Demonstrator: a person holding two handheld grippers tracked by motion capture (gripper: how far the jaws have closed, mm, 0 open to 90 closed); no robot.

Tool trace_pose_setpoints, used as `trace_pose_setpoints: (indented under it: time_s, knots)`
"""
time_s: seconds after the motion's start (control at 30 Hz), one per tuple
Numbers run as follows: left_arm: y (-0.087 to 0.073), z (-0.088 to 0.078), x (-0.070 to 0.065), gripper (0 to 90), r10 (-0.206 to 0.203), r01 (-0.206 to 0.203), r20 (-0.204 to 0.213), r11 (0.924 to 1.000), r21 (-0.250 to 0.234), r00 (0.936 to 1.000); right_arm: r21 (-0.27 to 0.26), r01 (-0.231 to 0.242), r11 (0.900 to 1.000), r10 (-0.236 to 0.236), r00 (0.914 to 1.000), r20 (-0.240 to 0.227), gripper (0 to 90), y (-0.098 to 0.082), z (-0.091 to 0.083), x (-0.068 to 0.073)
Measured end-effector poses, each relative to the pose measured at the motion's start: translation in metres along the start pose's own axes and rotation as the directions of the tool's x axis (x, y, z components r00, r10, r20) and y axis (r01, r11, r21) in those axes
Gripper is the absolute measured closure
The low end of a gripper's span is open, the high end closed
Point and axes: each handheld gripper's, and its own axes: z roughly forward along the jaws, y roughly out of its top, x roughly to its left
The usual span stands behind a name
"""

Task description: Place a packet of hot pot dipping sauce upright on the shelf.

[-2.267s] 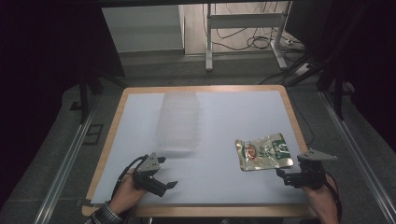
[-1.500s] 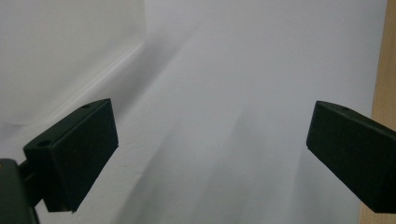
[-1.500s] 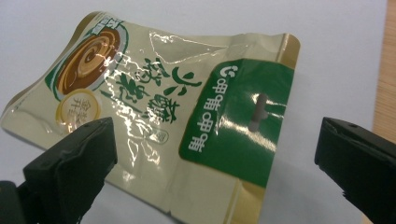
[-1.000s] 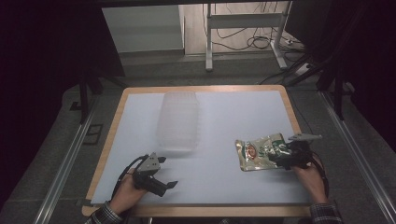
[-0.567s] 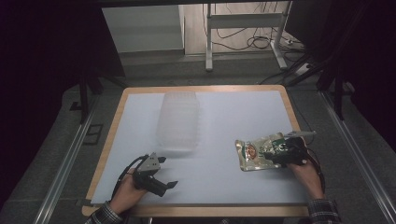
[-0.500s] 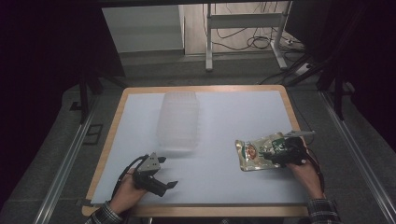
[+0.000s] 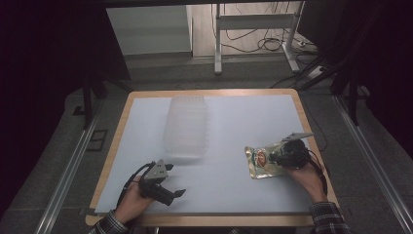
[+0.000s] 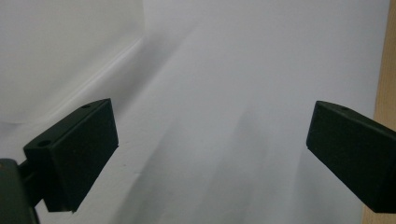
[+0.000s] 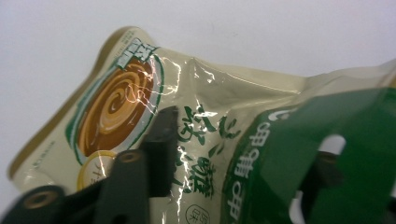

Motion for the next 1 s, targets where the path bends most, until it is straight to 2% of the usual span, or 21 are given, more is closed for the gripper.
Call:
trace_pose_setpoints:
  time_s: [0.03, 0.1, 0.13, 0.17, 0.2, 0.23, 0.27, 0.4, 0.47, 0.63, 0.67, 0.83, 1.0]
  knots:
    - [0.000, 0.000, 0.000, 2.1, 0.000, 0.000, 0.000, 1.0000, 0.000, 1.0000, 0.006, 0.026, 1.000, -0.026, 0.9996, 0.011, 60.2, 0.002, 0.000, 0.002]
    - [0.000, 0.000, 0.000, 2.1, 0.001, -0.001, -0.002, 1.0000, 0.000, 1.0000, 0.013, 0.037, 0.999, -0.037, 0.9991, 0.018, 63.5, 0.003, 0.001, 0.004]
    - [0.000, 0.000, 0.000, 2.1, 0.001, -0.001, -0.004, 1.0000, -0.001, 1.0000, 0.029, 0.014, 0.999, -0.015, 0.9993, 0.033, 76.7, 0.004, 0.001, 0.004]
    - [0.000, 0.000, 0.000, 2.1, 0.001, -0.001, -0.004, 1.0000, -0.001, 1.0000, 0.029, 0.014, 0.999, -0.015, 0.9993, 0.033, 76.7, 0.004, 0.001, 0.004]
    - [0.000, -0.001, 0.000, 2.1, 0.001, -0.001, -0.007, 1.0000, -0.003, 1.0000, 0.031, -0.012, 0.999, 0.012, 0.9997, 0.020, 85.1, 0.005, 0.000, 0.002]
    - [0.000, -0.001, 0.000, 2.1, 0.001, -0.001, -0.007, 1.0000, -0.003, 1.0000, 0.031, -0.012, 0.999, 0.012, 0.9997, 0.020, 85.1, 0.005, 0.000, 0.002]
    - [0.000, -0.001, 0.000, 2.1, 0.000, 0.000, -0.009, 1.0000, -0.006, 1.0000, 0.018, -0.032, 0.999, 0.032, 0.9995, 0.004, 88.7, 0.005, -0.002, 0.002]
    - [0.000, -0.003, 0.000, 2.1, -0.001, 0.001, -0.019, 0.9999, -0.011, 0.9998, 0.005, -0.050, 0.999, 0.050, 0.9986, -0.017, 89.0, 0.005, -0.007, 0.001]
    - [0.001, -0.003, 0.001, 2.1, -0.002, 0.001, -0.022, 0.9999, -0.016, 0.9998, 0.002, -0.034, 0.999, 0.034, 0.9992, -0.019, 89.0, 0.006, -0.009, 0.002]
    - [0.001, -0.004, 0.001, 2.1, -0.002, 0.001, -0.024, 0.9999, -0.016, 0.9997, -0.027, -0.038, 0.999, 0.037, 0.9984, -0.042, 89.1, 0.010, -0.017, 0.002]
    - [0.000, -0.004, 0.001, 2.1, -0.002, 0.002, -0.025, 0.9999, -0.015, 0.9997, -0.046, -0.043, 0.998, 0.040, 0.9974, -0.060, 89.2, 0.013, -0.021, 0.002]
    - [0.000, -0.003, 0.002, 2.0, -0.009, 0.008, -0.026, 0.9998, -0.018, 0.9996, -0.061, -0.040, 0.997, 0.034, 0.9955, -0.088, 89.3, 0.023, -0.027, 0.004]
    - [0.000, -0.004, 0.003, 2.0, -0.009, 0.009, -0.026, 0.9997, -0.022, 0.9996, -0.083, -0.005, 0.997, -0.005, 0.9929, -0.119, 89.4, 0.037, -0.037, 0.011]
